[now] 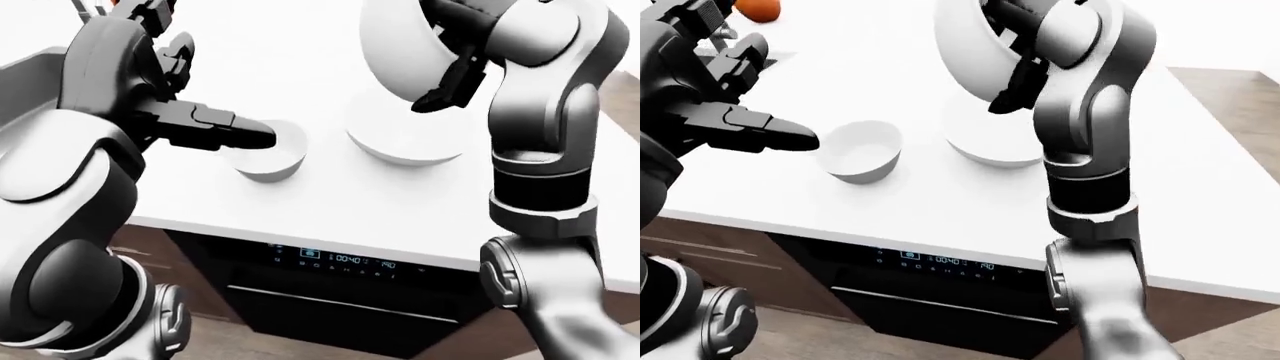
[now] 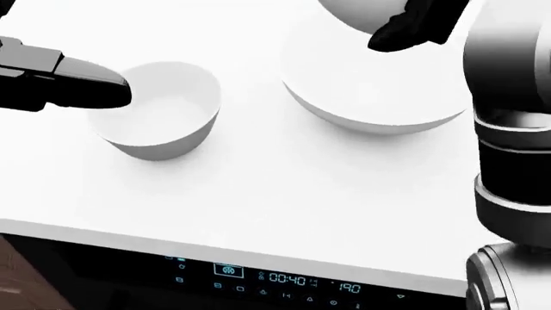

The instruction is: Stack the bowls from largest to smallest.

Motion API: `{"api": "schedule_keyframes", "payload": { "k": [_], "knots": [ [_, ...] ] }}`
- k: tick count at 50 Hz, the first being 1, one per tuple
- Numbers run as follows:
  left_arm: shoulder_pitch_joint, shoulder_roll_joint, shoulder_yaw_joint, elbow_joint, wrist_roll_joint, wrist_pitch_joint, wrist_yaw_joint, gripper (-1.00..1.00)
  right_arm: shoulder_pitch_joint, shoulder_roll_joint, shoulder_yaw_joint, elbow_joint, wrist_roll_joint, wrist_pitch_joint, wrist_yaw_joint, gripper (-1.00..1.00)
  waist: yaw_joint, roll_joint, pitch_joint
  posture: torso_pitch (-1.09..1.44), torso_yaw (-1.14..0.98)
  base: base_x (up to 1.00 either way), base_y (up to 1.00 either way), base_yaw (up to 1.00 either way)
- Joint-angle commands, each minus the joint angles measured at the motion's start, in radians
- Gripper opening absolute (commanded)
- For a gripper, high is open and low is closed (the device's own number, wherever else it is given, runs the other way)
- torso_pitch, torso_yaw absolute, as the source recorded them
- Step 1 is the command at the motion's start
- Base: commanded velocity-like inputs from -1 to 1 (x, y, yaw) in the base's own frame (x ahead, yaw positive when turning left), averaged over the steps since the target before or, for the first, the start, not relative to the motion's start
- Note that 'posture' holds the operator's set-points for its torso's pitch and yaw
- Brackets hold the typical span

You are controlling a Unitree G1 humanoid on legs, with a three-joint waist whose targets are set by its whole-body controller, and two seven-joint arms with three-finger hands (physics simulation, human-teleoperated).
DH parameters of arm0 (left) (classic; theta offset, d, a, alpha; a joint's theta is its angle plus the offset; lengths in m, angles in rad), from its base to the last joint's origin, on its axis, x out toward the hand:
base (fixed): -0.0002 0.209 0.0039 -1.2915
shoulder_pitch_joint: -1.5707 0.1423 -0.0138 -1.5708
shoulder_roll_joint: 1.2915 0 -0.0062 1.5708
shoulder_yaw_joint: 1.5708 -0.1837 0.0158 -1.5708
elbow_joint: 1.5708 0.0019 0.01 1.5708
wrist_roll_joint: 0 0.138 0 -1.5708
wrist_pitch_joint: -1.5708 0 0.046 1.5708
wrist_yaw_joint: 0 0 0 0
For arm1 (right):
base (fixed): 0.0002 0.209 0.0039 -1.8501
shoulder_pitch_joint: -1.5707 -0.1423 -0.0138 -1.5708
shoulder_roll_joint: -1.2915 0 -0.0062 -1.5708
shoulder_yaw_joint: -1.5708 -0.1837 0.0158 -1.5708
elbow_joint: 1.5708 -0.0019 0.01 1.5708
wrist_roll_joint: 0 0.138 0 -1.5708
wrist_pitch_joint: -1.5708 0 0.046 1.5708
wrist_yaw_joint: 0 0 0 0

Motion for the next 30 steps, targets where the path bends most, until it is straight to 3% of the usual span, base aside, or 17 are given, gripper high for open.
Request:
{"api": "schedule_keyframes", "payload": {
  "k": [1, 4, 10, 15, 26, 30],
  "knots": [
    [-0.034, 0.014, 0.013, -0.011, 0.003, -0.021, 0.003, 1.00, -0.050, -0.014, -0.024, 0.021, -0.025, -0.052, -0.051, -0.97, -0.003, 0.002, -0.031, 0.00, 0.00, 0.00, 0.00, 0.00],
    [-0.035, 0.012, 0.007, -0.015, 0.001, -0.020, 0.005, 1.00, -0.086, -0.026, -0.024, 0.113, -0.042, -0.097, -0.077, -0.97, -0.001, 0.003, -0.031, 0.00, 0.00, 0.00, 0.00, 0.00],
    [-0.041, 0.011, 0.000, -0.017, 0.001, -0.016, 0.008, 1.00, -0.070, -0.046, -0.018, 0.160, -0.112, -0.136, -0.003, -0.96, 0.002, 0.002, -0.027, 0.00, 0.00, 0.00, 0.00, 0.00],
    [-0.012, 0.002, -0.010, -0.016, 0.008, -0.044, 0.008, 1.00, -0.063, -0.046, -0.026, 0.232, -0.136, -0.182, -0.036, -0.96, 0.002, 0.003, -0.028, 0.00, 0.00, 0.00, 0.00, 0.00],
    [-0.014, 0.014, 0.013, -0.017, 0.002, -0.038, -0.001, 1.00, 0.020, -0.035, -0.023, 0.210, -0.186, -0.233, -0.014, -0.98, 0.003, 0.004, -0.029, 0.00, 0.00, 0.00, 0.00, 0.00],
    [-0.005, 0.013, 0.016, -0.016, -0.001, -0.043, 0.002, 1.00, 0.030, -0.031, -0.034, 0.234, -0.186, -0.250, -0.059, -0.98, 0.004, 0.004, -0.029, 0.00, 0.00, 0.00, 0.00, 0.00]
  ]
}}
